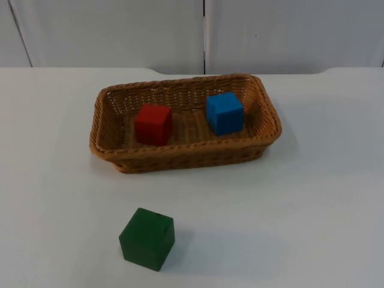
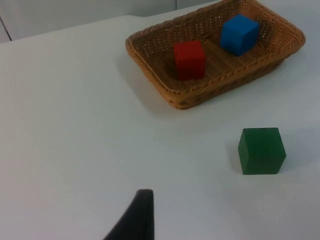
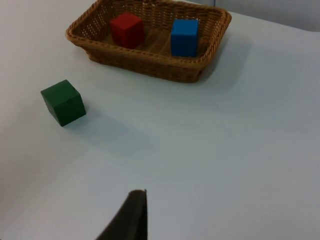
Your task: Pick up one cube with each hand and place exactly two cubes into the same basket, leaving the remaining cube outside.
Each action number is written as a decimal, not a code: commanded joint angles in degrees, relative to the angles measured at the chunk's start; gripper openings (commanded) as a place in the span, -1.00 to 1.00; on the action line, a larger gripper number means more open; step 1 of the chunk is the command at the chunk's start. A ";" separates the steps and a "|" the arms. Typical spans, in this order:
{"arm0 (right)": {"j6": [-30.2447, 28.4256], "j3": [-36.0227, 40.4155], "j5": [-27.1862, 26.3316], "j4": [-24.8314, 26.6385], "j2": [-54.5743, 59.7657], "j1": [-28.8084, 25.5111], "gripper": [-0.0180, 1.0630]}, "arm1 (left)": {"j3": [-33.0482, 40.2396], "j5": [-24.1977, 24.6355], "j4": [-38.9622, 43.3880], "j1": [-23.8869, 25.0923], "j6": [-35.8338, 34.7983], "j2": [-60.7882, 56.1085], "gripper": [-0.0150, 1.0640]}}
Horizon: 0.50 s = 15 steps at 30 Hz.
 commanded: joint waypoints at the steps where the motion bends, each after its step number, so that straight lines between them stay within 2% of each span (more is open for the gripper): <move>1: 0.14 0.09 -0.55 -0.12 -0.18 0.01 0.99 | 0.29 -0.14 0.22 -0.25 -0.48 -0.15 0.97; 15: 0.14 0.09 -0.55 -0.12 -0.18 -0.23 0.99 | 0.29 -0.14 0.22 -0.25 -0.48 -0.15 0.97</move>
